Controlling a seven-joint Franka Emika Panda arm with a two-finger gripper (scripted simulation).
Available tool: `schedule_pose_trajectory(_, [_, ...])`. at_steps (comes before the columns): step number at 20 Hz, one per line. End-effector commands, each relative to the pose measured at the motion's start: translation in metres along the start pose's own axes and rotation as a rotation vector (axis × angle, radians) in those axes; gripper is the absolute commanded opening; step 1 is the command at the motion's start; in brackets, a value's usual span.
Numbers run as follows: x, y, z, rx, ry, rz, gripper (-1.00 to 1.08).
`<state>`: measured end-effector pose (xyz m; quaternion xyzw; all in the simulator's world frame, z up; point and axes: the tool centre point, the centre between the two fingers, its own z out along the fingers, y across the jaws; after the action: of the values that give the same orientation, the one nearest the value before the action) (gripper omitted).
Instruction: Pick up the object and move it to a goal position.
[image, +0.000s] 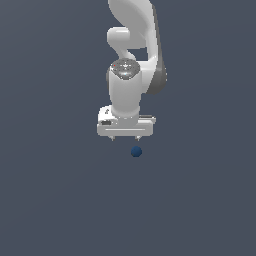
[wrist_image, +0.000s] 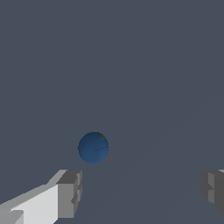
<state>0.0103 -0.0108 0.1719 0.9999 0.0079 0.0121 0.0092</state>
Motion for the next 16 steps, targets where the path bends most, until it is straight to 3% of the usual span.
schedule_pose_trajectory(1, [0.0, 0.0, 0.0, 0.0, 0.0, 0.0, 1.0])
schedule_pose_trajectory(16, [0.007, -0.021, -0.003, -0.003, 0.016, -0.045, 1.0])
